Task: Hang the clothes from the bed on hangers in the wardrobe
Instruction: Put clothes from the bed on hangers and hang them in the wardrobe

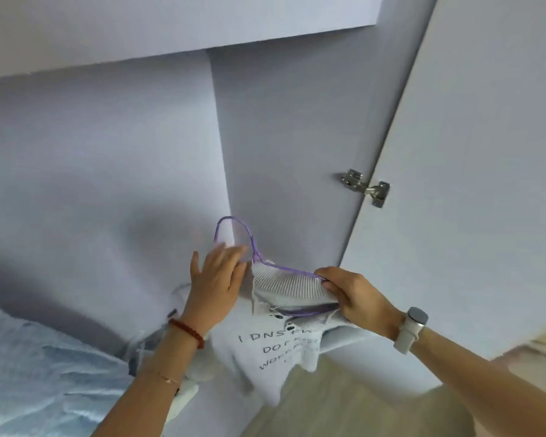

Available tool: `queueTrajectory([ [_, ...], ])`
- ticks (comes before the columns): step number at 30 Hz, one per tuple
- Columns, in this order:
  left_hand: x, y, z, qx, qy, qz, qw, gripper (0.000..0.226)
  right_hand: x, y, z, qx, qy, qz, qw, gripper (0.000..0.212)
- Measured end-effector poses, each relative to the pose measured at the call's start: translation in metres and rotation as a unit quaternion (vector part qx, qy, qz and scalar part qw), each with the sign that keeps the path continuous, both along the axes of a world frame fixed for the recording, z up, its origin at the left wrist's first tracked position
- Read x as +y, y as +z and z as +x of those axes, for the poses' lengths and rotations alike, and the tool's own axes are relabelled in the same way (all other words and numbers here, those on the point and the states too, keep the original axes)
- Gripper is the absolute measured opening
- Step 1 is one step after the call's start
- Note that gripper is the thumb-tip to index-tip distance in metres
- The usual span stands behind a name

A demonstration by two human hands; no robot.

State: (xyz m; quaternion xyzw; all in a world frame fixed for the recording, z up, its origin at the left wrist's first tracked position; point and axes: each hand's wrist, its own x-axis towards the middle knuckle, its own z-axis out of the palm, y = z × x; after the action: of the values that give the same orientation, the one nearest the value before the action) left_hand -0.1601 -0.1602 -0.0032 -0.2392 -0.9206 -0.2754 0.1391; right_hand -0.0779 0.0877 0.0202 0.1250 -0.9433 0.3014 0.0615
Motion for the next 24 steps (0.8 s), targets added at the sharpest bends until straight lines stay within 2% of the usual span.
queueTrajectory([
  [3,0.066,-0.016,0.026,-0.140,-0.148,-0.001,0.979,0.042,0.061,-0.008,0.053,-0.006,-0.086,0.028,0.996,0.031],
  [5,0.112,-0.025,0.051,-0.175,-0.206,0.049,0.961,0.030,0.098,-0.012,0.092,-0.022,-0.167,0.025,0.985,0.033],
  [7,0.160,-0.030,0.074,-0.220,-0.241,0.112,0.939,0.035,0.131,-0.019,0.132,-0.015,-0.267,0.025,0.963,0.035],
  [12,0.268,-0.025,0.126,-0.236,-0.370,0.097,0.893,0.028,0.201,-0.050,0.242,0.049,-0.474,0.057,0.877,0.035],
  [15,0.314,-0.033,0.151,-0.220,-0.404,0.037,0.887,0.027,0.230,-0.057,0.293,-0.004,-0.556,0.037,0.831,0.030],
  [17,0.339,-0.042,0.170,-0.165,-0.426,-0.032,0.889,0.023,0.248,-0.050,0.310,-0.050,-0.563,-0.004,0.825,0.023],
  [19,0.362,-0.052,0.191,-0.106,-0.444,-0.089,0.885,0.027,0.262,-0.041,0.313,-0.041,-0.544,-0.052,0.837,0.022],
  [20,0.372,-0.054,0.200,-0.102,-0.449,-0.097,0.883,0.029,0.266,-0.036,0.313,-0.038,-0.536,-0.087,0.839,0.022],
  [24,0.402,-0.055,0.214,-0.199,-0.474,-0.051,0.856,0.038,0.271,-0.038,0.321,-0.016,-0.512,-0.260,0.818,0.014],
])
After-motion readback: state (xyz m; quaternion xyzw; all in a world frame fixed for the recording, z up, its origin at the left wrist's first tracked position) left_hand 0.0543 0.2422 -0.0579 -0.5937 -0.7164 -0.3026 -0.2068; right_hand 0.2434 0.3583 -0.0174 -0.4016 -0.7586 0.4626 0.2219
